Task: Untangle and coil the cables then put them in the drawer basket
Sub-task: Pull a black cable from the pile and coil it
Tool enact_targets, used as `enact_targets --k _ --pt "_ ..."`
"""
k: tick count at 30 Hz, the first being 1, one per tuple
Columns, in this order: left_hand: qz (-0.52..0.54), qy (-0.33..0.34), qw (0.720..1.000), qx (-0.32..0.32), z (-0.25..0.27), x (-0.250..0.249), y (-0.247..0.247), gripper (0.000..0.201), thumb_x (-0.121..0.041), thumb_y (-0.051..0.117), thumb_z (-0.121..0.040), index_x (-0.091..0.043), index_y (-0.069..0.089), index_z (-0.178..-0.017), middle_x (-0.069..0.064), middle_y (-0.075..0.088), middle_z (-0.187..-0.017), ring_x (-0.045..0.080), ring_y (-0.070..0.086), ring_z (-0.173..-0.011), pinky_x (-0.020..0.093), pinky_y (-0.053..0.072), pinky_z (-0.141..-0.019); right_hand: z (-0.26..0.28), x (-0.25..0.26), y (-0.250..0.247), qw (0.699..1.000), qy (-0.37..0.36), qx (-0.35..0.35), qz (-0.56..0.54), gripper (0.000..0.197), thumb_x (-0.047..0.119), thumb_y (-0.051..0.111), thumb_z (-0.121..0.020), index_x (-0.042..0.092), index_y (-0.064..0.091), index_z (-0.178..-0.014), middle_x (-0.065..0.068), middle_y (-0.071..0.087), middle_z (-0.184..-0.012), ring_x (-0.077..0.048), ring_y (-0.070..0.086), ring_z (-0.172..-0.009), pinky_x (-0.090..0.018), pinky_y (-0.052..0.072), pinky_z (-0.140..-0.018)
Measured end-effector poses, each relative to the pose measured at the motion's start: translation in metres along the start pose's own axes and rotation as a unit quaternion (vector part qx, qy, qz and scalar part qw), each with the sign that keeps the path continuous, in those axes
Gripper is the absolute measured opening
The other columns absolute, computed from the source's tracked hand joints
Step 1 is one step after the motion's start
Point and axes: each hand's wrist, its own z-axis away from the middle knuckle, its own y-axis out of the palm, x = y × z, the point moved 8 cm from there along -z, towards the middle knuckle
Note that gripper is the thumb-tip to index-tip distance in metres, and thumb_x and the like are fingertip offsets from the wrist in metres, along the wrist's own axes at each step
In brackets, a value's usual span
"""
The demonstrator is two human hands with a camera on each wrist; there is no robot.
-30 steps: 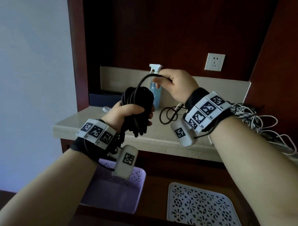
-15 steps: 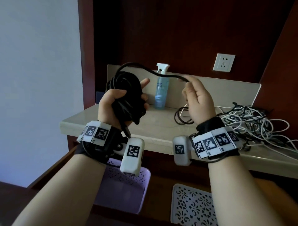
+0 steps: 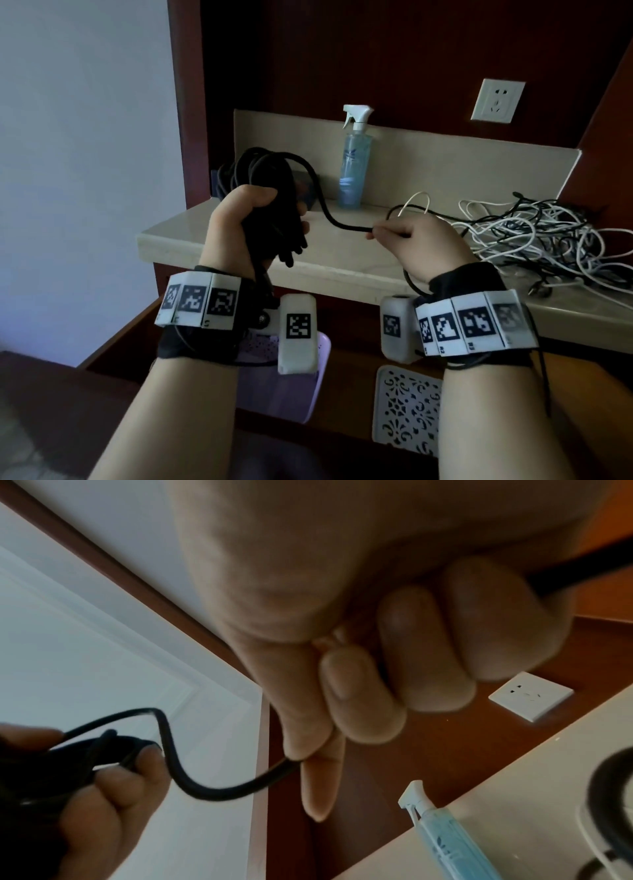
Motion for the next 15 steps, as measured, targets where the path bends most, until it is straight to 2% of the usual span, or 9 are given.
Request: enact_targets --k 2,3,6,7,9,10,12,15 --pt "-0.021 -0.007 1.0 -0.009 0.006 0.003 -0.004 0.036 -0.021 0.048 -0.069 0.001 0.066 -0.092 0.011 0.067 -0.079 0.025 0.063 -0.067 0.037 0.048 -0.07 0.002 0.004 -0.001 1.0 -0.005 -0.004 0.003 0.021 0.034 0.05 -0.092 0.034 0.071 -0.092 0.011 0.067 -0.107 -0.013 0.057 -0.1 -0.023 0.036 -0.077" --pt "-0.022 -0.015 1.0 -0.003 0.008 0.006 -0.003 0.038 -0.021 0.048 -0.069 0.001 0.066 -0.093 0.013 0.067 -0.082 0.025 0.062 -0.068 0.036 0.049 -0.068 0.003 0.006 -0.001 1.0 -0.006 -0.013 0.01 0.021 0.034 0.05 -0.092 0.034 0.071 -0.09 0.01 0.068 -0.101 -0.013 0.057 -0.095 -0.024 0.036 -0.075" --pt "-0.008 -0.033 0.998 0.047 0.011 0.012 0.004 0.054 -0.023 0.053 -0.064 0.003 0.063 -0.11 0.023 0.061 -0.106 0.025 0.061 -0.072 0.038 0.046 -0.072 0.002 0.007 -0.004 0.998 0.012 -0.059 0.033 0.021 0.034 0.048 -0.091 0.031 0.066 -0.08 0.011 0.056 -0.066 -0.016 0.051 -0.076 -0.025 0.031 -0.066" --pt "-0.002 -0.034 0.997 0.065 0.012 0.012 0.007 0.059 -0.025 0.055 -0.064 0.004 0.061 -0.115 0.025 0.058 -0.114 0.025 0.061 -0.075 0.04 0.043 -0.075 0.001 0.006 -0.003 0.997 0.019 -0.064 0.04 0.022 0.034 0.048 -0.091 0.03 0.063 -0.076 0.01 0.05 -0.06 -0.017 0.049 -0.073 -0.025 0.03 -0.065" --pt "0.009 -0.03 0.994 0.107 0.013 0.009 0.012 0.062 -0.025 0.059 -0.061 0.002 0.06 -0.117 0.022 0.057 -0.125 0.022 0.061 -0.081 0.038 0.045 -0.076 0.0 0.005 0.003 0.997 0.026 -0.047 0.058 0.026 0.034 0.045 -0.092 0.028 0.058 -0.069 0.009 0.047 -0.059 -0.018 0.049 -0.072 -0.026 0.029 -0.065" --pt "0.007 -0.024 0.991 0.13 0.014 0.007 0.016 0.061 -0.027 0.063 -0.06 0.001 0.063 -0.114 0.019 0.059 -0.125 0.021 0.061 -0.083 0.036 0.047 -0.075 -0.001 0.006 0.007 0.997 0.025 -0.03 0.067 0.029 0.034 0.044 -0.093 0.027 0.056 -0.067 0.008 0.048 -0.06 -0.018 0.049 -0.071 -0.027 0.029 -0.065" --pt "0.002 -0.01 0.989 0.148 0.018 0.003 0.023 0.053 -0.03 0.066 -0.059 -0.002 0.069 -0.104 0.014 0.065 -0.113 0.02 0.062 -0.082 0.034 0.049 -0.073 -0.002 0.009 0.015 0.997 0.024 0.006 0.075 0.033 0.034 0.042 -0.094 0.026 0.055 -0.065 0.007 0.049 -0.061 -0.014 0.048 -0.066 -0.027 0.028 -0.064" --pt "-0.02 -0.026 0.996 0.086 0.016 0.004 0.015 0.034 -0.018 0.054 -0.066 -0.002 0.072 -0.091 0.013 0.067 -0.093 0.023 0.062 -0.076 0.036 0.05 -0.07 -0.002 0.009 0.02 0.996 0.025 0.036 0.075 0.033 0.034 0.041 -0.095 0.025 0.057 -0.067 0.008 0.051 -0.064 -0.007 0.046 -0.062 -0.028 0.03 -0.06"
